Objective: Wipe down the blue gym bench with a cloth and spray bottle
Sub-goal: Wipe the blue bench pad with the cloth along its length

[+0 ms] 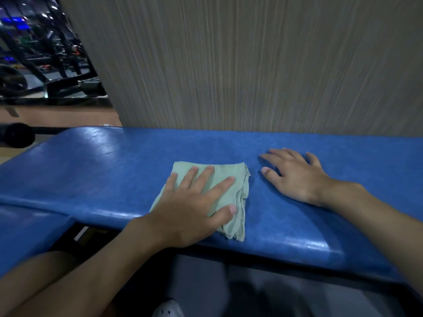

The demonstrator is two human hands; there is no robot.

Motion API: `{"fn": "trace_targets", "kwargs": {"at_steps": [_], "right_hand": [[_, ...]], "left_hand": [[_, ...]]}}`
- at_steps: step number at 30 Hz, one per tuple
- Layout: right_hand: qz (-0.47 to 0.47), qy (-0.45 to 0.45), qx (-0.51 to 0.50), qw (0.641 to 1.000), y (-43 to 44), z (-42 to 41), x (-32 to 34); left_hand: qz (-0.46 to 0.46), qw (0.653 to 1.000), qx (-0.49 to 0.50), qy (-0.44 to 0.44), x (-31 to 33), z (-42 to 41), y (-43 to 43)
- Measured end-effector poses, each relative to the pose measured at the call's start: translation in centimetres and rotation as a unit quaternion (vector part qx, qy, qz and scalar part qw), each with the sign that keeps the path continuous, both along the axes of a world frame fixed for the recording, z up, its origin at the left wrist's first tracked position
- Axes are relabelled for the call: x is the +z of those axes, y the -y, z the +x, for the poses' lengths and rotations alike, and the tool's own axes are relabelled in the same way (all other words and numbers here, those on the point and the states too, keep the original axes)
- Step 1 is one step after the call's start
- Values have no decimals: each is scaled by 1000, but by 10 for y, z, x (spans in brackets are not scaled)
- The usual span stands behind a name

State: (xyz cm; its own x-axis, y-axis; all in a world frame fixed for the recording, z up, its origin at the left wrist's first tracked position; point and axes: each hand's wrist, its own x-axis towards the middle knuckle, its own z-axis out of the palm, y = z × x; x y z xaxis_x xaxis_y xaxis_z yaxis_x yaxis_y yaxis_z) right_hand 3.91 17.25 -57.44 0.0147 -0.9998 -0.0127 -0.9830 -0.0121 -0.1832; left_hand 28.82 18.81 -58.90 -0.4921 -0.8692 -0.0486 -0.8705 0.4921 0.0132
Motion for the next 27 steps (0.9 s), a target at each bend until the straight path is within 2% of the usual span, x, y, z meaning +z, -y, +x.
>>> {"fn": "trace_targets", "kwargs": {"at_steps": [12, 15, 20, 27], "right_hand": [[-6, -16, 5, 1000, 3, 0, -13], [-12, -11, 4, 1000, 3, -1, -13], [-5, -6, 4, 1000, 2, 0, -11], [6, -8, 0, 1000, 1, 1, -8]], "left_hand": [[40, 999, 32, 11, 7, -47, 186], [39, 998, 41, 11, 11, -55, 209], [40, 998, 38, 7, 5, -44, 184], [21, 1000, 6, 14, -1, -1, 64]]}}
